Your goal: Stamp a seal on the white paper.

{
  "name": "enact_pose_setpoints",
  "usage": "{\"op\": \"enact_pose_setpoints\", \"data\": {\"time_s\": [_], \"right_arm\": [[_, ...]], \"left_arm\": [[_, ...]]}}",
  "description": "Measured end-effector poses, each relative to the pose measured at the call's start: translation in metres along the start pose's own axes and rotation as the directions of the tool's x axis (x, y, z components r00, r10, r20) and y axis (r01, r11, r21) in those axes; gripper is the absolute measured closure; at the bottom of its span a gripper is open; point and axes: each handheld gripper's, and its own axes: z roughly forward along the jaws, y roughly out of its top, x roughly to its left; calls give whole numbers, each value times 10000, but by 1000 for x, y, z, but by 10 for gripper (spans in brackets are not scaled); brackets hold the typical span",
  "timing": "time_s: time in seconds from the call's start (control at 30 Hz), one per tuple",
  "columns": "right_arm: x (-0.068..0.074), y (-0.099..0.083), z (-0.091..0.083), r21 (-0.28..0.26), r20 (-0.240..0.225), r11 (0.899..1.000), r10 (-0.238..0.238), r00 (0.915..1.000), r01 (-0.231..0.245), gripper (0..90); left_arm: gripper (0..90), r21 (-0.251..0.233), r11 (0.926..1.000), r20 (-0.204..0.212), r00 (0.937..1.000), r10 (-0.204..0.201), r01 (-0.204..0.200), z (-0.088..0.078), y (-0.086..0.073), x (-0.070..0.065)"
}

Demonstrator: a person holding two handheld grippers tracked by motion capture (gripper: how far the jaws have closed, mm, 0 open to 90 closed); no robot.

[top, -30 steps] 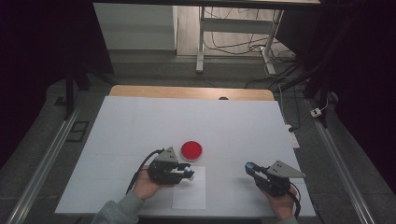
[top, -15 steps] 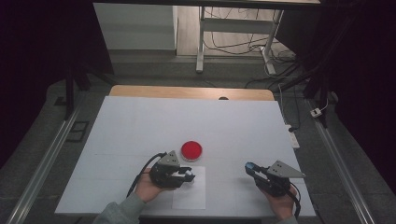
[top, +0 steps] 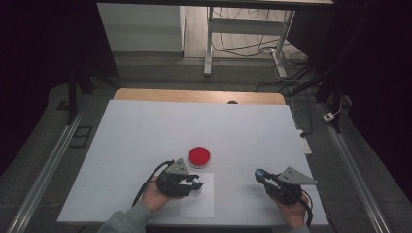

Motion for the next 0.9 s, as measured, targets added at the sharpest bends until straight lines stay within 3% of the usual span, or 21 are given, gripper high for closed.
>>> {"op": "enact_pose_setpoints", "data": {"time_s": [0.9], "right_arm": [[0,0,0,-20,11,10000,-24,10000,24,736]], "left_arm": [[655,117,9997,-250,9995,200,-198,6,-4,-2]]}}
